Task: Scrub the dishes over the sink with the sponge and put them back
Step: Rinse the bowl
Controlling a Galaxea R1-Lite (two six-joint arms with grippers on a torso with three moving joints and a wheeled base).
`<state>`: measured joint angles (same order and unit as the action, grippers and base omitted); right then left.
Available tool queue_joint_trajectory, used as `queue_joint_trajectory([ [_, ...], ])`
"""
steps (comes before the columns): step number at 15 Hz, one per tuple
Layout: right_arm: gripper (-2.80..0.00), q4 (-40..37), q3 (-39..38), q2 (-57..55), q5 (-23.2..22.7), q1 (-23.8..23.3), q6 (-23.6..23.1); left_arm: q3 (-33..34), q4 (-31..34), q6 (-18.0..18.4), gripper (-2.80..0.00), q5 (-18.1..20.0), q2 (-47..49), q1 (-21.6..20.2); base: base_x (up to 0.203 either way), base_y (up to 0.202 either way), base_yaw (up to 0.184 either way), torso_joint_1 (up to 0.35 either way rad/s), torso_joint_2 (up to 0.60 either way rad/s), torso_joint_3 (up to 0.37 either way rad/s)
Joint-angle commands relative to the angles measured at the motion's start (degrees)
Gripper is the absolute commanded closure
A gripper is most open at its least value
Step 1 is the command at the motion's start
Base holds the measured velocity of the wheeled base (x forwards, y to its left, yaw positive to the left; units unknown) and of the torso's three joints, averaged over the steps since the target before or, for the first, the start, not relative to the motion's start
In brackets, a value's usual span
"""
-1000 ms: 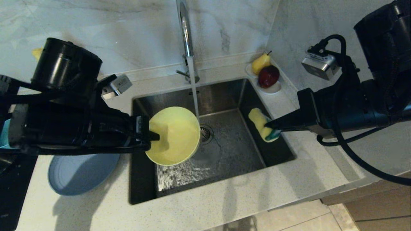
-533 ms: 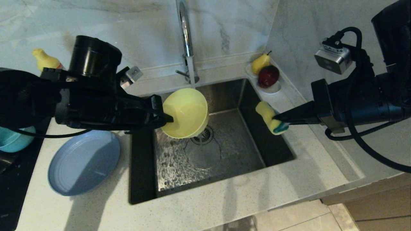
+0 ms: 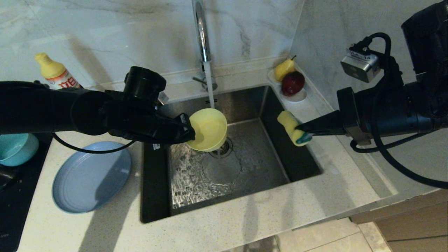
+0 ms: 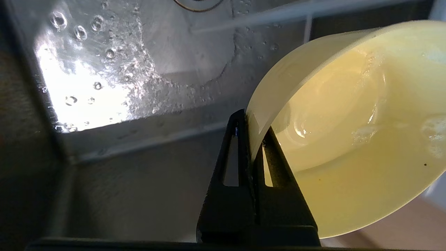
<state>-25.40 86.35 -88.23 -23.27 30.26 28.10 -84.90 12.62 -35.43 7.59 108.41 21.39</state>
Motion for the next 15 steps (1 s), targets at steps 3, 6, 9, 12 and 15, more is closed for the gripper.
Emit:
queue_joint_trajectory([
  [3, 0.00, 1.9, -1.1, -0.8, -0.5, -1.0, 0.2, -6.0, 0.8, -2.4, 0.00, -0.1, 6.2, -0.3, 0.000, 0.000, 0.000, 0.000, 0.00, 0.000],
  [6, 0.00, 2.1, -2.2, -0.5, -0.9, -1.9, 0.1, -8.3, 0.6, -5.2, 0.00, -0.4, 8.3, -0.3, 0.000, 0.000, 0.000, 0.000, 0.00, 0.000],
  [9, 0.00, 2.2, -2.5, -0.5, -1.0, -2.3, 0.1, -11.3, 0.9, -8.0, 0.00, -2.7, 10.5, -0.4, 0.000, 0.000, 0.000, 0.000, 0.00, 0.000],
  [12, 0.00, 2.1, -2.8, -0.5, -1.7, -2.4, 0.2, -12.0, 1.2, -8.2, 0.00, -3.2, 11.2, -0.5, 0.000, 0.000, 0.000, 0.000, 0.00, 0.000],
  [15, 0.00, 2.2, -3.4, -0.5, -1.8, -2.6, 0.1, -12.0, 2.0, -8.1, 0.00, -3.2, 11.2, -1.5, 0.000, 0.000, 0.000, 0.000, 0.00, 0.000],
])
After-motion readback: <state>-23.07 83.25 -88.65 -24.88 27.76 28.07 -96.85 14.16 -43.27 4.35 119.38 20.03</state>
